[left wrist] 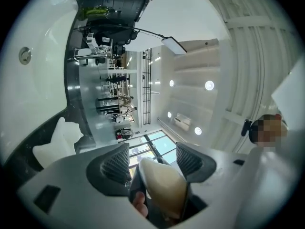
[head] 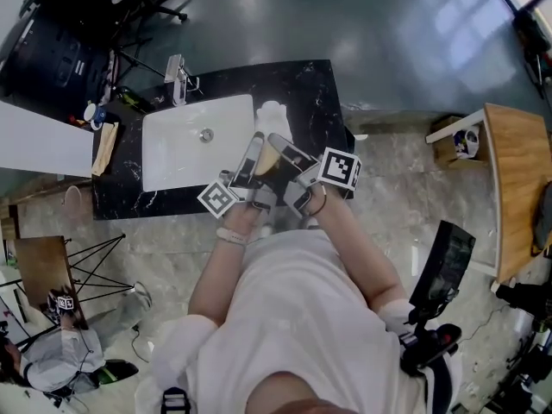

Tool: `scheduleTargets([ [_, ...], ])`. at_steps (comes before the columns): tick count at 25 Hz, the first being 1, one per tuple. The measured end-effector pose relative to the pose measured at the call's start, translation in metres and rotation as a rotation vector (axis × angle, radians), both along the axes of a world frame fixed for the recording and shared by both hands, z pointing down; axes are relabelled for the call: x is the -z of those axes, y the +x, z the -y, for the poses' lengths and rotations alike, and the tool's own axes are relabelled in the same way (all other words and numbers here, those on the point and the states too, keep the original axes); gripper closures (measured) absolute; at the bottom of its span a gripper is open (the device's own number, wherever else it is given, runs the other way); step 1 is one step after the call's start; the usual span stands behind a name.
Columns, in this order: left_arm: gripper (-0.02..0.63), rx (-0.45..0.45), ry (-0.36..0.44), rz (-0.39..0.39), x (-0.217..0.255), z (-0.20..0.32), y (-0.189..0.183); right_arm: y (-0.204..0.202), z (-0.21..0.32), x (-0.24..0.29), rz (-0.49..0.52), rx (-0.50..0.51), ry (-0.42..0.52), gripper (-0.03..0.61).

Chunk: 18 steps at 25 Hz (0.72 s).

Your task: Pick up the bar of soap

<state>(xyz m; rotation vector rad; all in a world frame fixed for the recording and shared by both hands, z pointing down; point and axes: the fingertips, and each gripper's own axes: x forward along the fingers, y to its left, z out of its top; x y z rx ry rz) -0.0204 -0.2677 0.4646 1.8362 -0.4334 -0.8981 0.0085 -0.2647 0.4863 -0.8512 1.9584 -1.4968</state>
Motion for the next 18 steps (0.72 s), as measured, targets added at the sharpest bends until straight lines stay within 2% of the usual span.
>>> scheduleTargets([
  [6, 0.332, -0.021, -0.009, -0.004, 0.001, -0.009, 0.002, 0.003, -0.010, 0.005, -0.027, -0.019, 0.017, 0.440],
  [9, 0.427, -0.025, -0.012, -0.023, 0.002, -0.014, 0.001, 0.002, -0.015, 0.005, -0.039, -0.017, 0.024, 0.440],
  [18, 0.501, 0.020, -0.011, -0.021, 0.006, -0.015, -0.008, -0.007, -0.021, 0.021, -0.012, 0.002, 0.108, 0.440],
])
